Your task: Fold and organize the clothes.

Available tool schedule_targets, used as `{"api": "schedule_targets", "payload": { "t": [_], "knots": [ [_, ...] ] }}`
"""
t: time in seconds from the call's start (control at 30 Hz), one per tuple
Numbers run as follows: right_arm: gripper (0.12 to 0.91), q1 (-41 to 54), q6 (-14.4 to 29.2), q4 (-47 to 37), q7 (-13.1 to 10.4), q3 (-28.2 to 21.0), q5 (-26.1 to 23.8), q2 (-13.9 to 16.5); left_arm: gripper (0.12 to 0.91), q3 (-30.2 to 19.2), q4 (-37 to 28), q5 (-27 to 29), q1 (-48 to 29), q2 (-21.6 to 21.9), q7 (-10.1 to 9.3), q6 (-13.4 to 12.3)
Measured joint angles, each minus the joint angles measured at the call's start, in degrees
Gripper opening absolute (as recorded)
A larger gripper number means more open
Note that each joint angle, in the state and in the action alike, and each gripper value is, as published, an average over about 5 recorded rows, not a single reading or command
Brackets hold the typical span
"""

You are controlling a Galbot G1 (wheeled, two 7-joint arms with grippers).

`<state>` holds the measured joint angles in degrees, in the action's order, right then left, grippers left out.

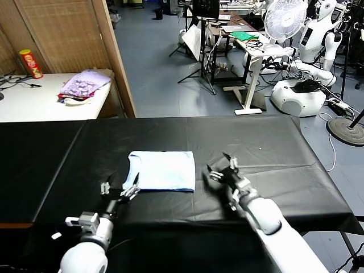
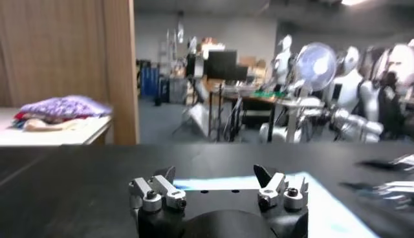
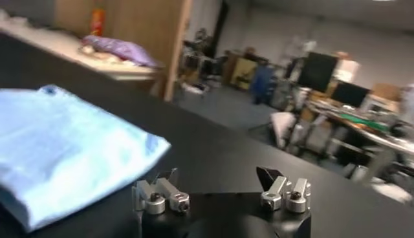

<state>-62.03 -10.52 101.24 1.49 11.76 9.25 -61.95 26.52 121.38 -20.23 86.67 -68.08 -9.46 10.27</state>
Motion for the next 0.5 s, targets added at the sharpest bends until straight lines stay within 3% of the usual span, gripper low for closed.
{"api": "schedule_targets", "payload": {
  "t": [0.2, 0.5],
  "knots": [
    [0.798, -14.1, -0.5, 11.9, -5.6, 7.4, 4.9, 1.1, 0.798, 3.4, 3.0, -1.7, 6.6, 2.2, -0.88, 0.4],
    [0.798, -33.9, -2.1, 25.9, -12.4, 15.0, 7.7, -0.7, 0.798, 9.2, 8.9, -6.8, 19.4, 2.9, -1.71, 3.0]
  ]
}}
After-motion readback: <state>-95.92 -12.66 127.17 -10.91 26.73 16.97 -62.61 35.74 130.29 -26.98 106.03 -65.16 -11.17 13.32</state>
